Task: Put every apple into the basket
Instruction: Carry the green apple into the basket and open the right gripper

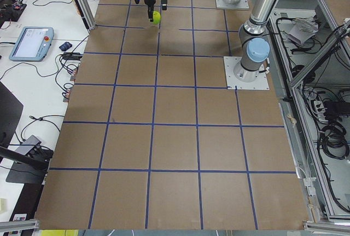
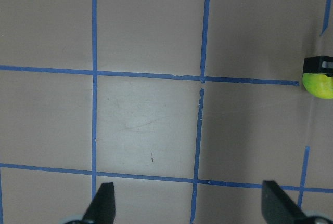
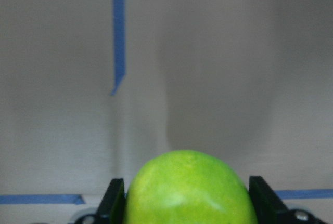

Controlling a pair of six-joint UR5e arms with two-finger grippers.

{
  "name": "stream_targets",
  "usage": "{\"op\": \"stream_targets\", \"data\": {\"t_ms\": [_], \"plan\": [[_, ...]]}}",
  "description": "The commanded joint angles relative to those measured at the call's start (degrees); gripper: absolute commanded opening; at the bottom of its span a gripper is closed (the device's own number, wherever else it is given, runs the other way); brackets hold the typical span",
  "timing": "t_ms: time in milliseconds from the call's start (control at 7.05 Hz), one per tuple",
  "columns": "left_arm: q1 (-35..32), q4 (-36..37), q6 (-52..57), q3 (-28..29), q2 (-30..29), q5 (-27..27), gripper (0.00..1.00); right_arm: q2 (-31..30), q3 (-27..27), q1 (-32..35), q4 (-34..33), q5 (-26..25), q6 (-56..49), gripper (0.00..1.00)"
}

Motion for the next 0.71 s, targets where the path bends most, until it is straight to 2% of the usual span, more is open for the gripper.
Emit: {"op": "stream_targets", "data": {"t_ms": [0, 142, 426, 568], "plan": [[0.09, -0.24, 0.19, -0.15, 0.49, 1.02, 1.0, -9.53, 1.99, -14.41, 8.61, -0.41, -15.94, 0.45], [0.26, 0.46, 0.2, 0.37, 0.24, 0.85, 1.0, -12.44, 4.79, -21.27, 8.73, -0.94, -25.5, 0.44], [0.26, 0.46, 0.2, 0.03, 0.67, 0.67, 1.0, -17.28, 12.6, -35.07, 6.98, -2.17, -38.28, 0.46], [0.52, 0.46, 0.2, 0.02, 0.76, 0.59, 1.0, -17.74, 16.04, -41.49, 2.19, -2.09, -43.91, 0.46]]}}
